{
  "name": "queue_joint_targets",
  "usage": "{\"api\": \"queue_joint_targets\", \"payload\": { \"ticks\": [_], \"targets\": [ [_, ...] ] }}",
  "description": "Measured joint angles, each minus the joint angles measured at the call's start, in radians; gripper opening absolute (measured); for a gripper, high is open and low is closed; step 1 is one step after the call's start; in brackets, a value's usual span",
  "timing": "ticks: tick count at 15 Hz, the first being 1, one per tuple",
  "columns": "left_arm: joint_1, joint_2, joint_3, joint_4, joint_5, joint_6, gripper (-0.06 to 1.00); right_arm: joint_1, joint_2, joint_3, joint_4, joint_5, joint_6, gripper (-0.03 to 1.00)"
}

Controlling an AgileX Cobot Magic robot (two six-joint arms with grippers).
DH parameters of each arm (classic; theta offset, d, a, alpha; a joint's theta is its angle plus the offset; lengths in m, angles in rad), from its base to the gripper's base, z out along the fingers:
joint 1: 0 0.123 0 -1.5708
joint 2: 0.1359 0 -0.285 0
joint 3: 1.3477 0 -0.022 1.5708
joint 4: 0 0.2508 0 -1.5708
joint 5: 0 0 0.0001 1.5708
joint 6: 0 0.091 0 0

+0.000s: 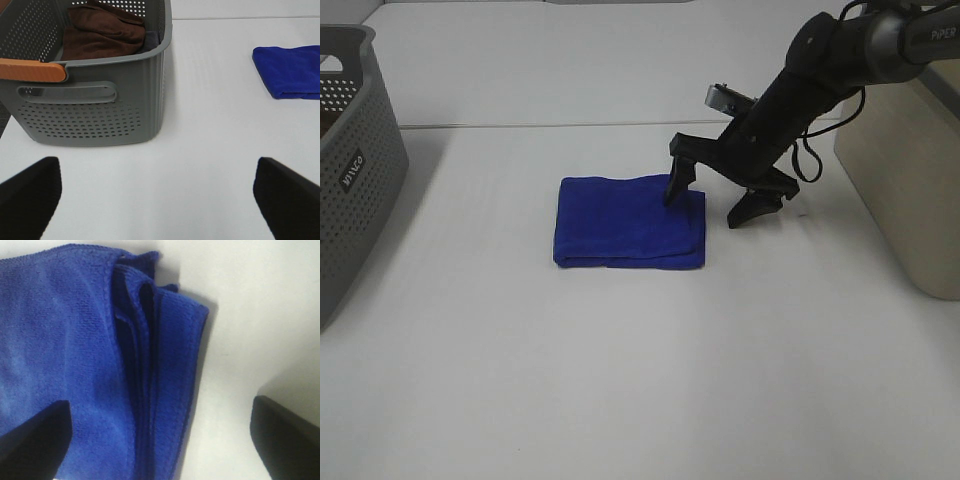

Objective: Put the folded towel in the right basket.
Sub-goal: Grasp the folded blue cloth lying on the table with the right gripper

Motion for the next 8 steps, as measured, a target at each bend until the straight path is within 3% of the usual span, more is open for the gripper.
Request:
{"api": "queue_joint_targets", "payload": {
  "ticks": [3, 5, 7, 8],
  "targets": [
    [0.000, 0.000, 0.000, 0.000, 0.000, 0.000, 0.96, 0.000, 0.016, -0.008, 0.028, -0.004, 0.007, 0.93],
    [0.000, 0.000, 0.000, 0.000, 0.000, 0.000, 0.96, 0.001, 0.034, -0.016, 0.106, 0.004, 0.009, 0.91],
    [0.000, 0.000, 0.000, 0.000, 0.000, 0.000, 0.96, 0.028, 0.052, -0.016, 0.189, -0.012, -0.004, 0.84],
    [0.000, 0.000, 0.000, 0.000, 0.000, 0.000, 0.96, 0.056, 0.058, -0.016, 0.224, -0.046, -0.012, 0.75]
  ]
}}
